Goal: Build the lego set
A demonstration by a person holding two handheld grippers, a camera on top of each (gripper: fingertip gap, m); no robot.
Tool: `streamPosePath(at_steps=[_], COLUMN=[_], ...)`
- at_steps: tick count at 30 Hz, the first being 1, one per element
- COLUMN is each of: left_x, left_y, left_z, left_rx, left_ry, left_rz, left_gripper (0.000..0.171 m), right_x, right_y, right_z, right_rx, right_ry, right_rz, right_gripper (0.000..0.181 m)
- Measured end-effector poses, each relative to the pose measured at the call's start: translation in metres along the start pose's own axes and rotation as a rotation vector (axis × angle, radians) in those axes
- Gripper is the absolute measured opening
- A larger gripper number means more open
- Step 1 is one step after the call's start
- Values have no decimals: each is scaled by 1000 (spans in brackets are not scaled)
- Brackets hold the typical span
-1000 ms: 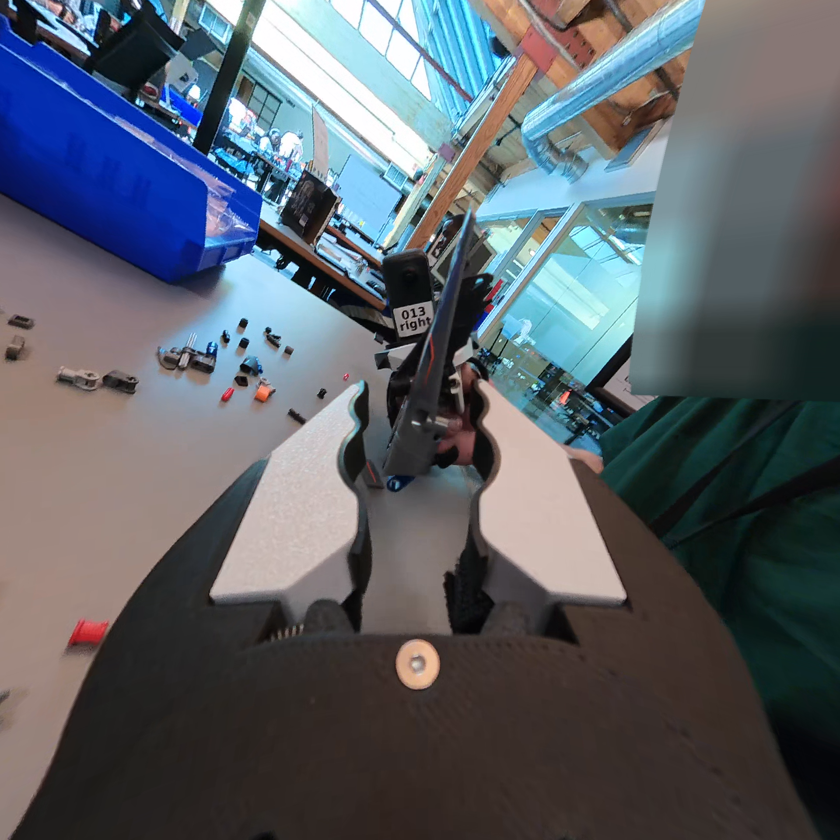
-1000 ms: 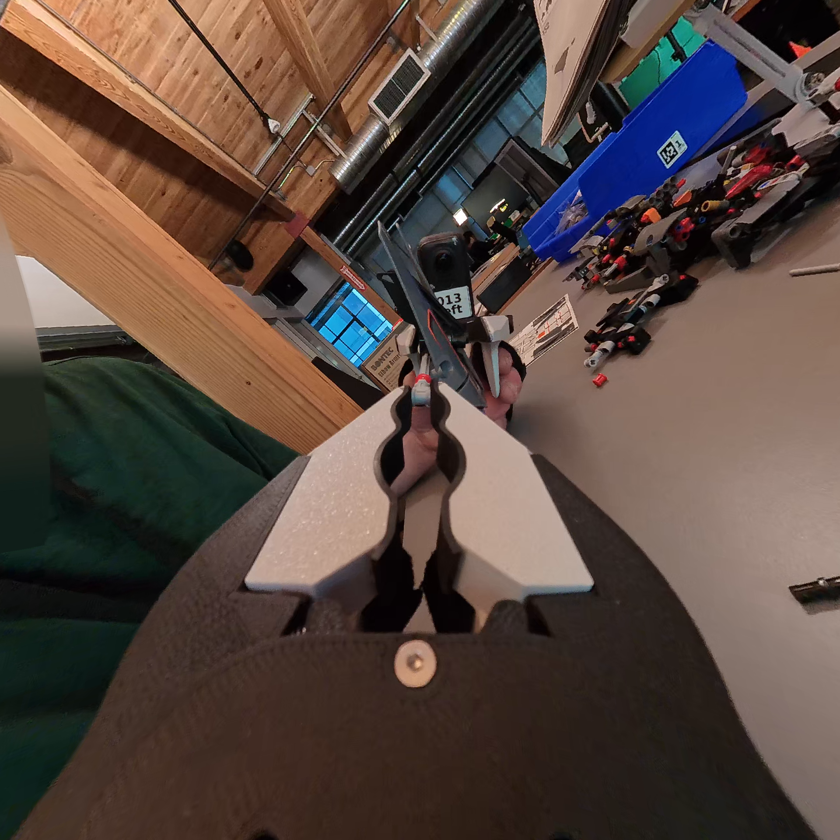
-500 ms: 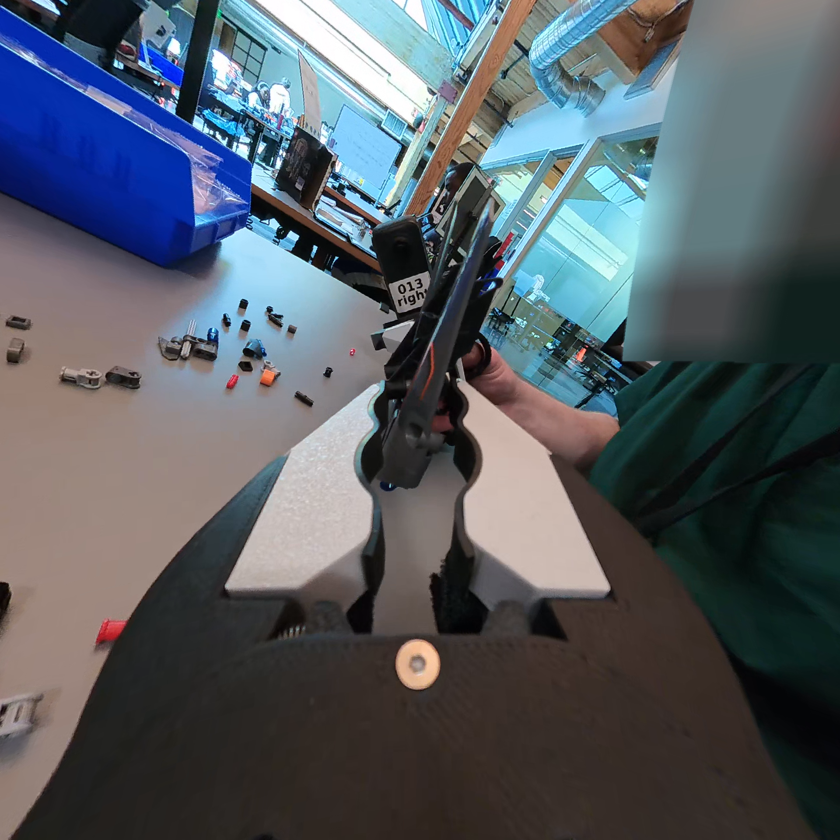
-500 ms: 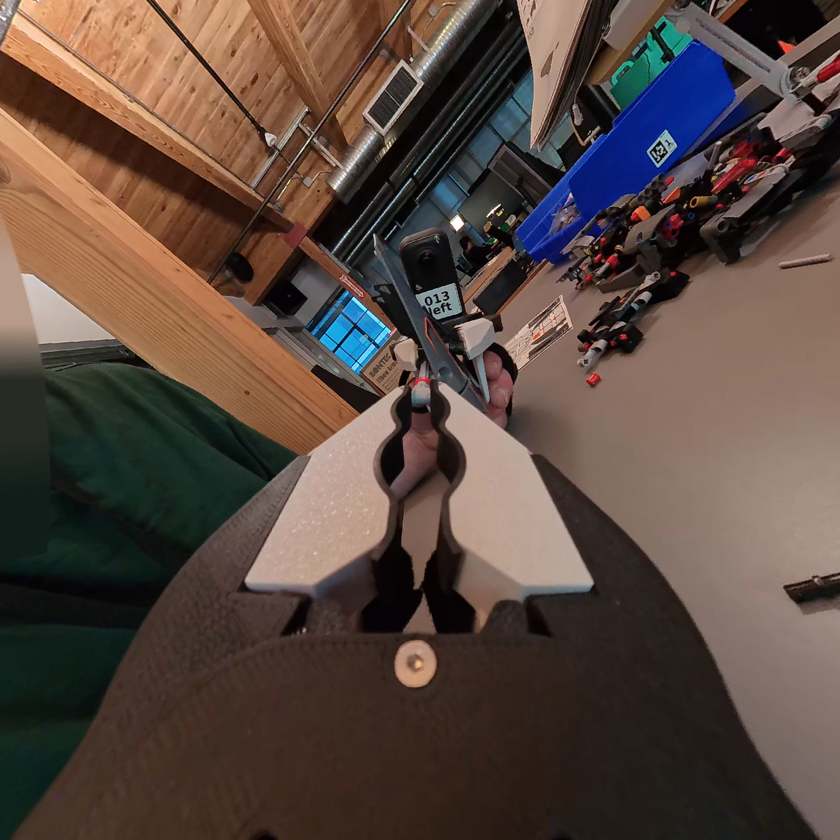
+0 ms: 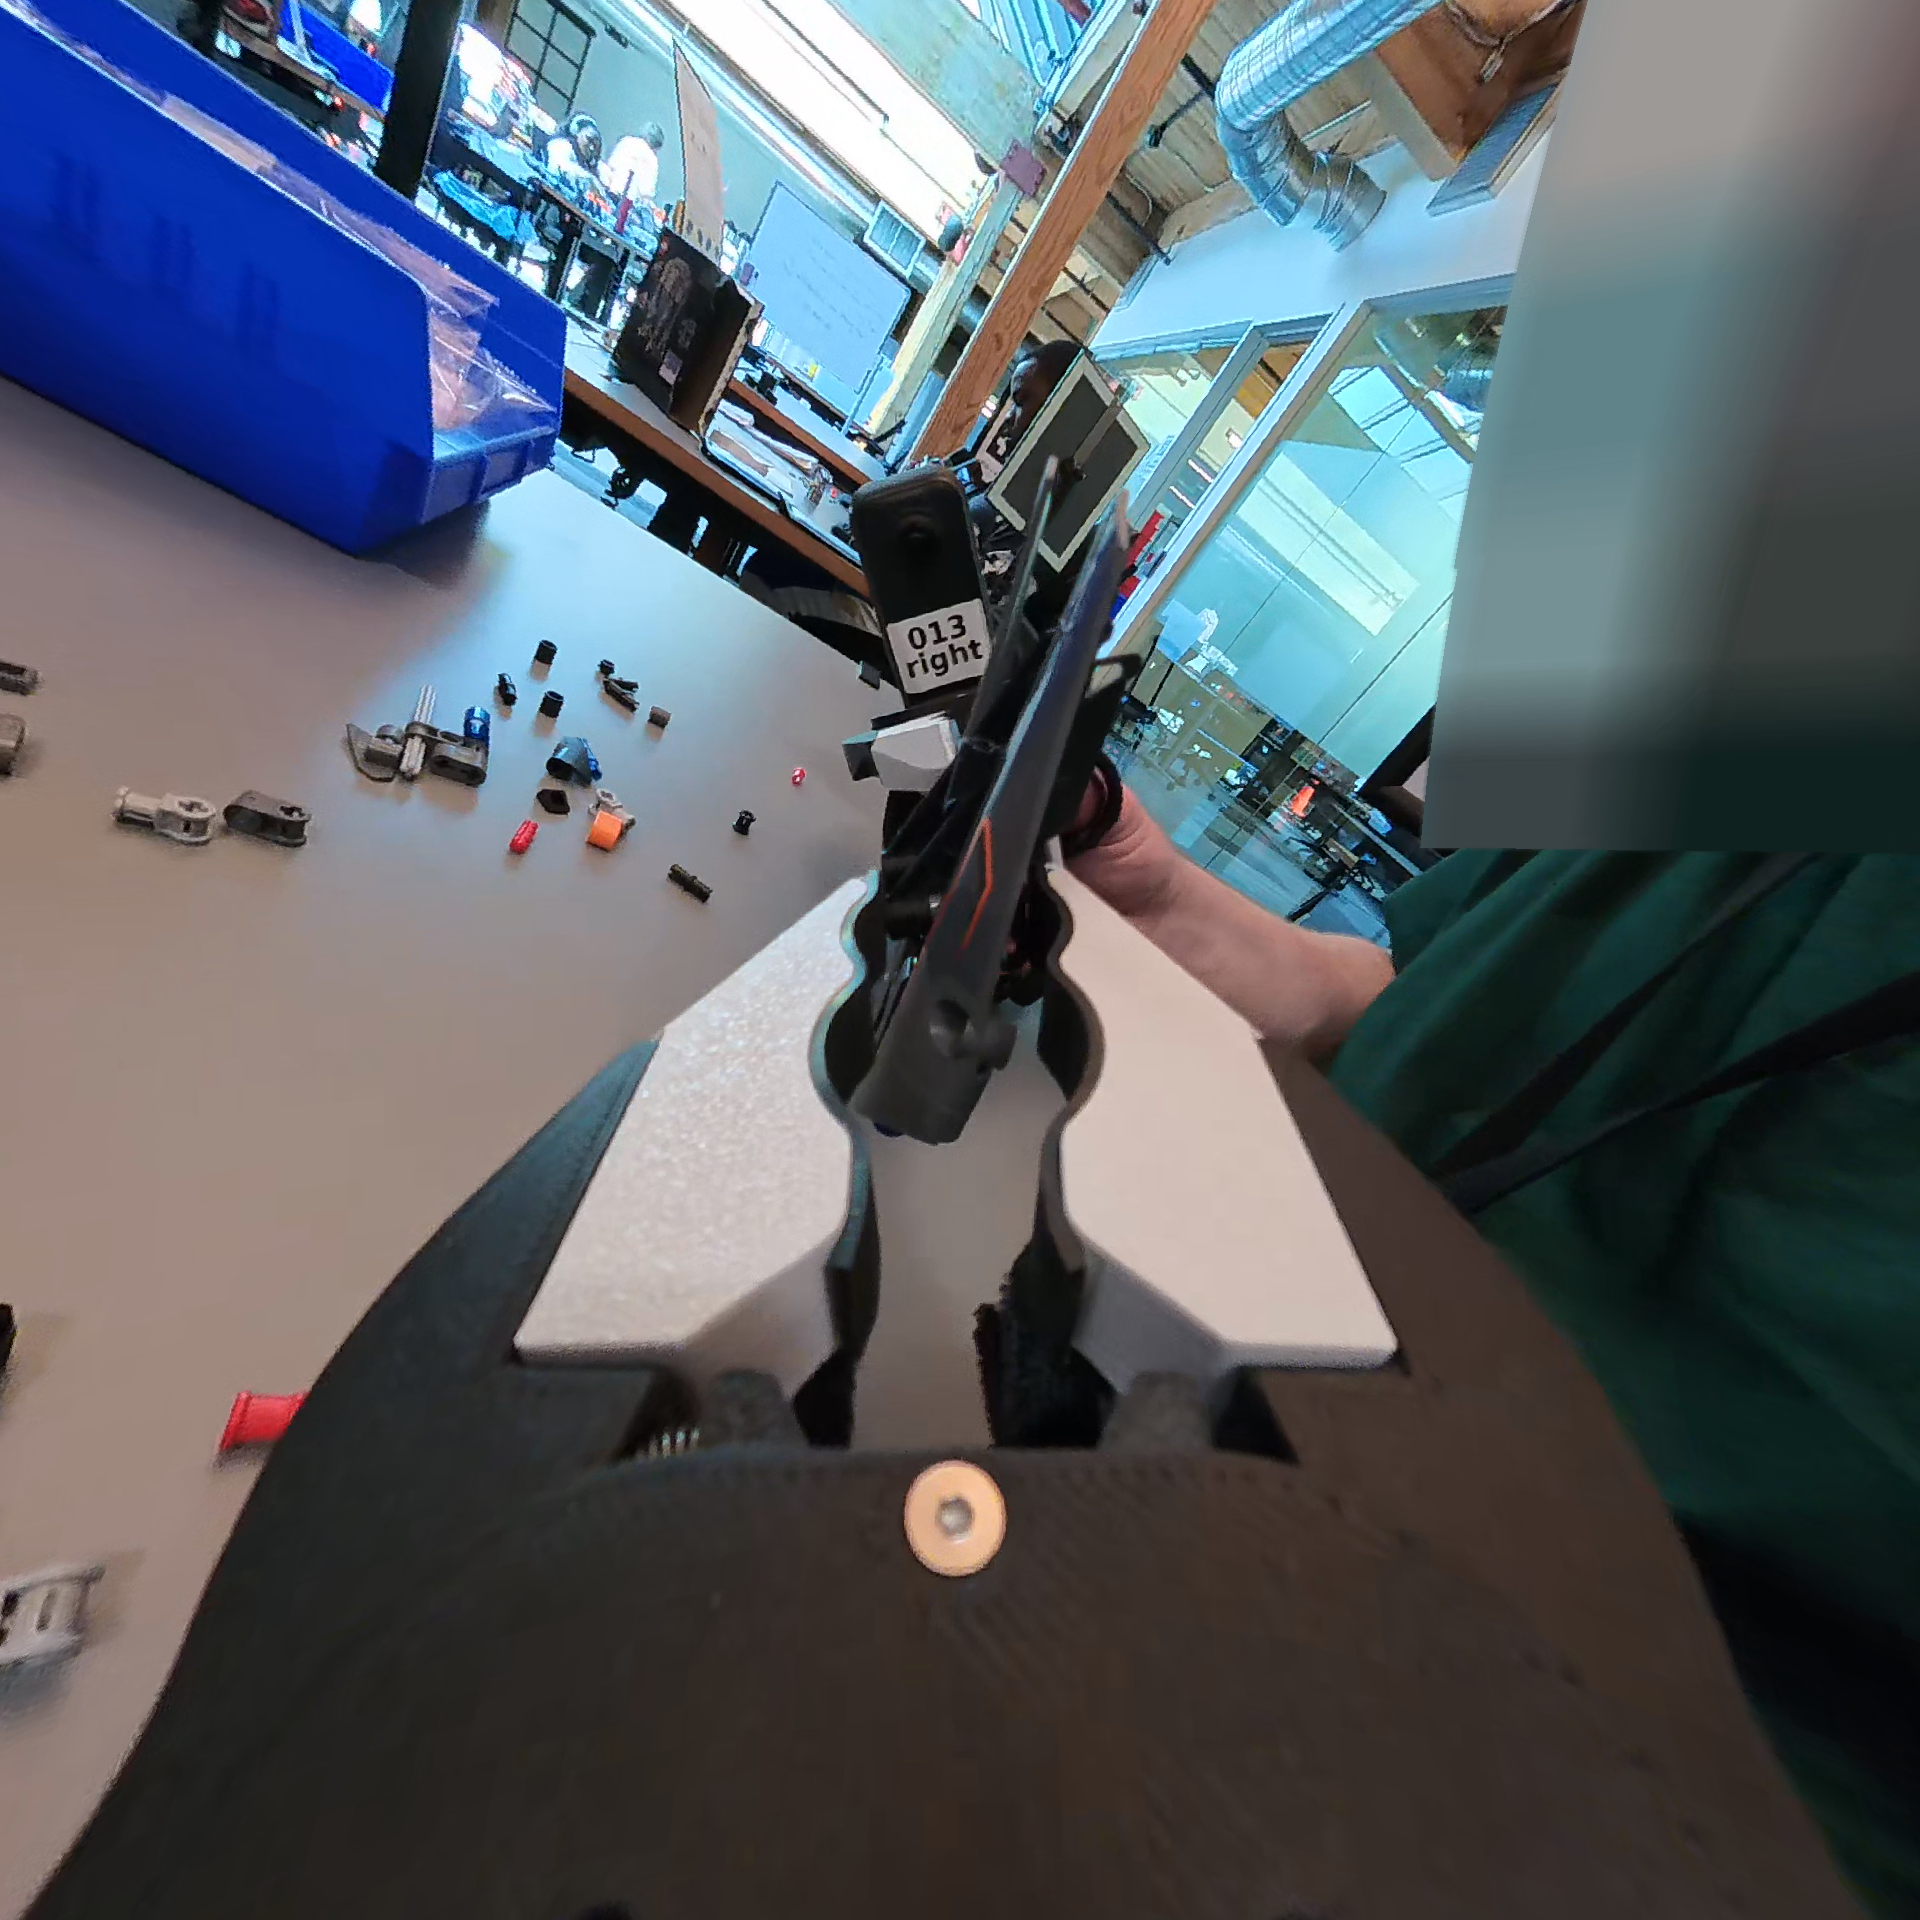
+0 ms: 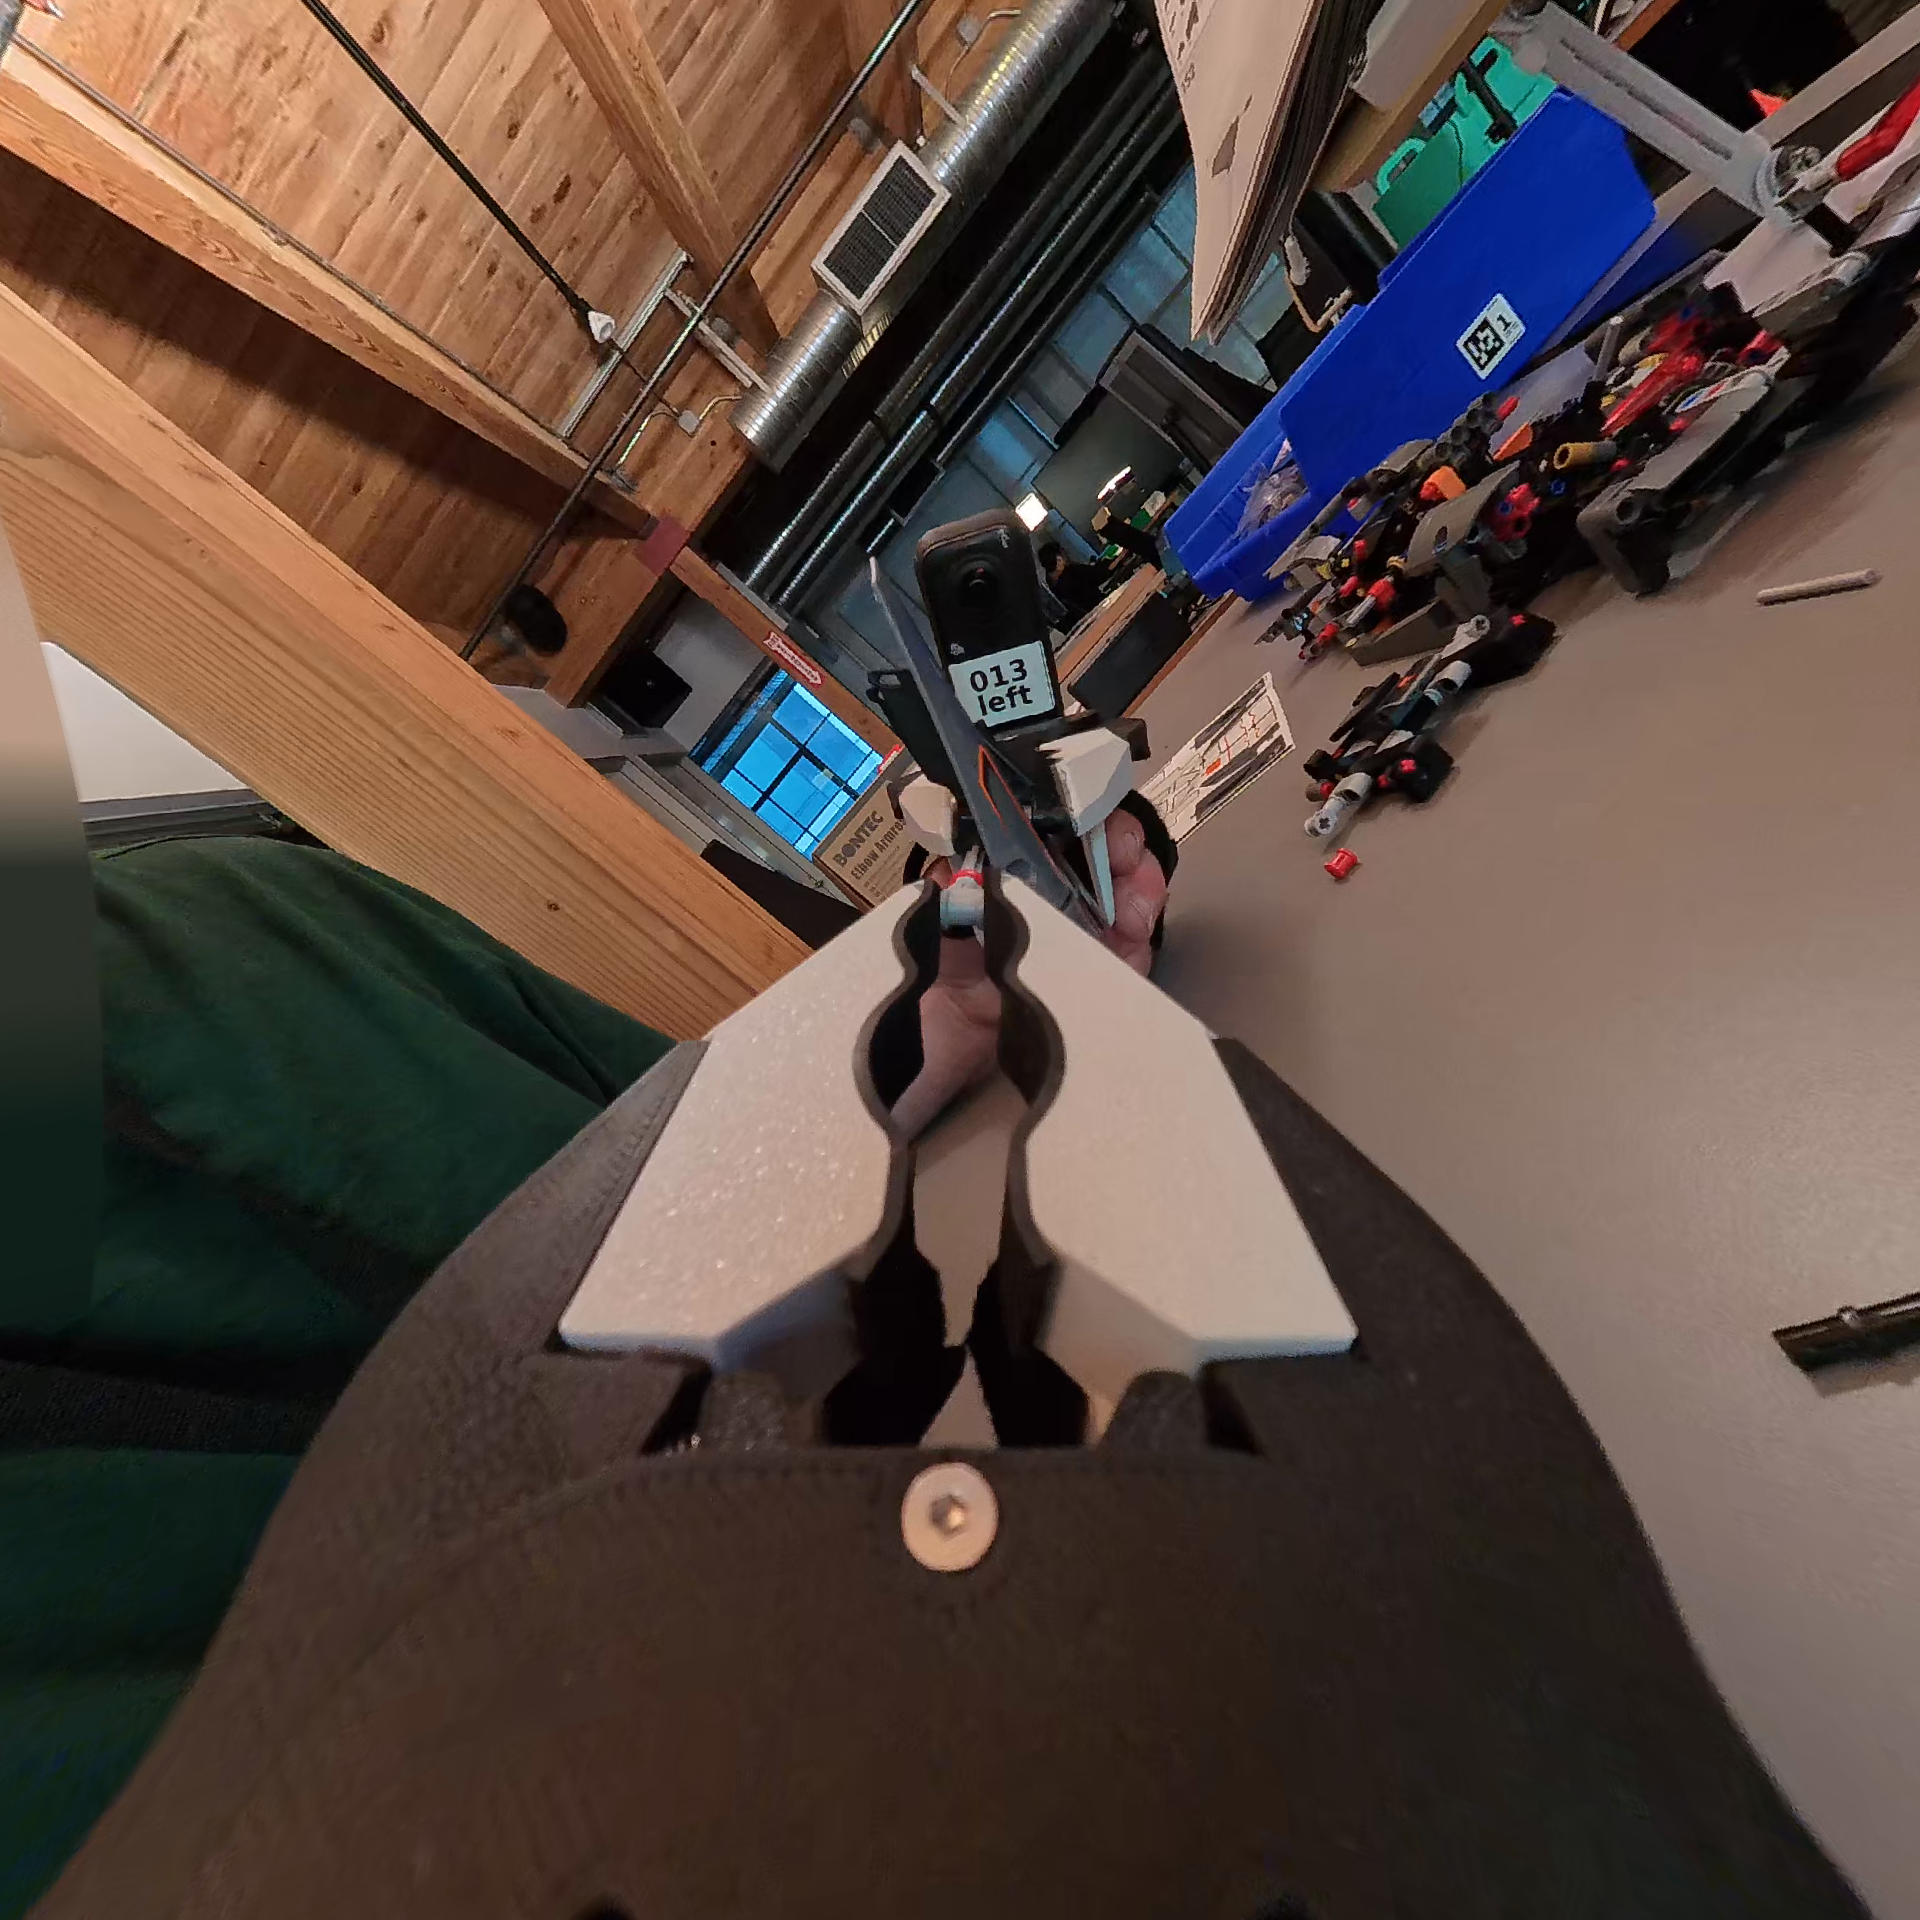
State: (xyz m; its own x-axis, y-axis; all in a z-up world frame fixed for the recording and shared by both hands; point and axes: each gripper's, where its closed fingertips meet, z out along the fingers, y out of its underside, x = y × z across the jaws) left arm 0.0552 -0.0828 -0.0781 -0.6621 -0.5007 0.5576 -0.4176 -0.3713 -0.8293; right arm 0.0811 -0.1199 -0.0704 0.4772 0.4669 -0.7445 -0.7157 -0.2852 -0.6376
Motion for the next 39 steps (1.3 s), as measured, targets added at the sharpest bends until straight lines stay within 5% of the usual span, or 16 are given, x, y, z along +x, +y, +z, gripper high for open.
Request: streamPosePath(at_steps=[11, 18, 39], left_x=[-5, -4, -5], left_y=[2, 5, -11], left_z=[2, 4, 0], left_rx=[-15, -28, 111], left_ry=[-16, -10, -45], left_rz=[-26, -19, -6], left_gripper=[24, 24, 24], right_x=[7, 8, 2], right_y=[14, 19, 3], right_z=[-1, 8, 16], right_rx=[-174, -258, -77], right_ry=[108, 108, 84], right_rz=[-167, -205, -189], right_gripper=[26, 6, 5])
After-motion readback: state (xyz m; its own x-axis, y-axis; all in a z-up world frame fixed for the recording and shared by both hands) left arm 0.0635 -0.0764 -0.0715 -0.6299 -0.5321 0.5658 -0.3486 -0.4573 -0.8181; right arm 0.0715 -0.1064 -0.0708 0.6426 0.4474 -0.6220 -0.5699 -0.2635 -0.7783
